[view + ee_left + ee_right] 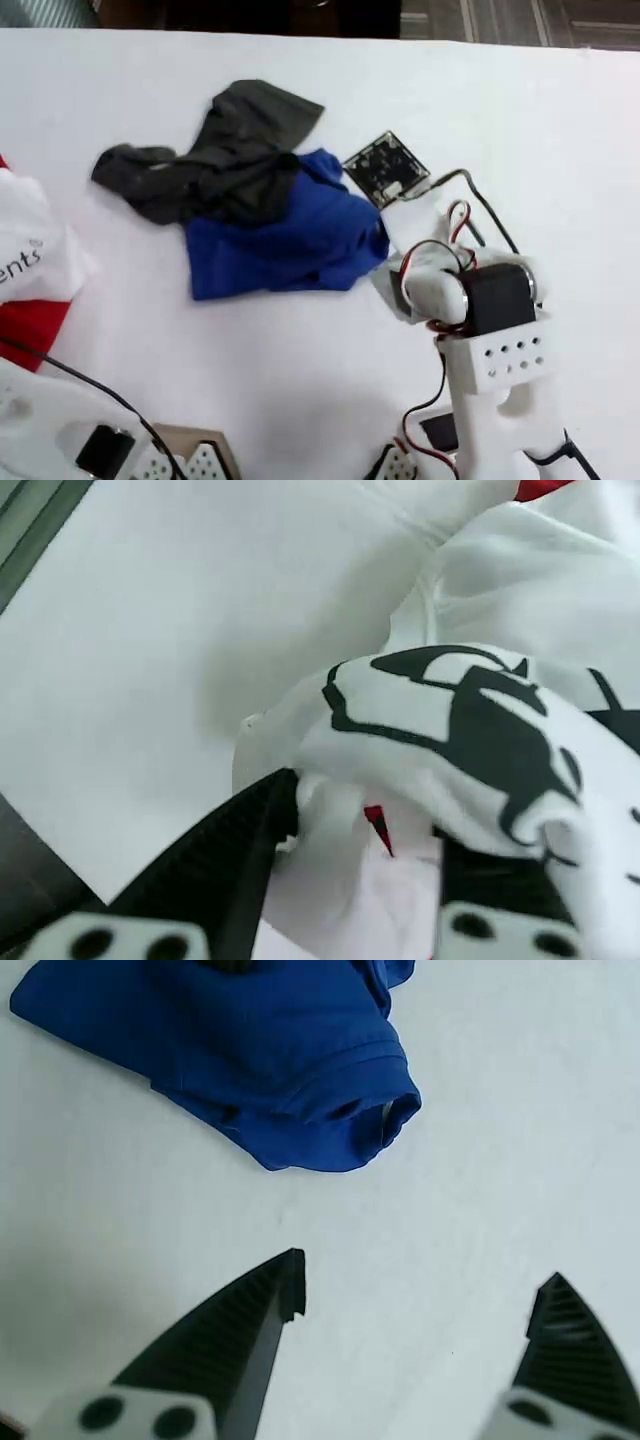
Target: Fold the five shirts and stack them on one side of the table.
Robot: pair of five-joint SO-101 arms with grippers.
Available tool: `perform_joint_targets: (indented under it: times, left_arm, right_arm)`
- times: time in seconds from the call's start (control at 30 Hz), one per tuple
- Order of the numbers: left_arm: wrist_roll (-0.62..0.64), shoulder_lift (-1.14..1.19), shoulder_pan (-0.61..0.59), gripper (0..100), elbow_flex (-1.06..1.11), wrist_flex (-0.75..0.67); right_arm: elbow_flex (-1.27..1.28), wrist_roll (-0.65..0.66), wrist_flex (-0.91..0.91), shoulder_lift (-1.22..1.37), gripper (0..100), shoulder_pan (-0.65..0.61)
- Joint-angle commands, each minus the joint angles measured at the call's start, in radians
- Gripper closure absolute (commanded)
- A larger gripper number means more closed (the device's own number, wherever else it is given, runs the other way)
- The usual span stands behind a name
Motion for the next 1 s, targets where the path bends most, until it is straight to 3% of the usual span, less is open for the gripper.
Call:
perform_joint_targets:
  times: [0.0, 0.27, 0.47, 0.6, 0.77, 0.97]
  left_arm:
    - [0.066, -0.015, -0.008, 60, -0.088, -0.015]
    - [0.222, -0.014, 0.175, 60, -0.547, -0.003]
    - [0.23, -0.002, 0.44, 60, -0.615, 0.083]
    - [0.232, -0.002, 0.577, 60, -0.478, 0.08]
    - [0.232, -0.002, 0.738, 60, -0.105, 0.069]
    - [0.282, -0.002, 0.865, 60, 0.366, -0.129]
  right_arm:
    - [-0.003, -0.003, -0.018, -0.016, 64.7, -0.008]
    - [-0.003, -0.003, -0.018, -0.016, 64.7, -0.008]
    - [-0.003, -0.003, -0.015, -0.018, 64.7, -0.007]
    - [-0.003, -0.003, -0.01, -0.024, 64.7, -0.002]
    - [-0.003, -0.003, -0.008, -0.024, 64.7, -0.002]
    - [-0.003, -0.003, -0.008, -0.024, 64.7, -0.002]
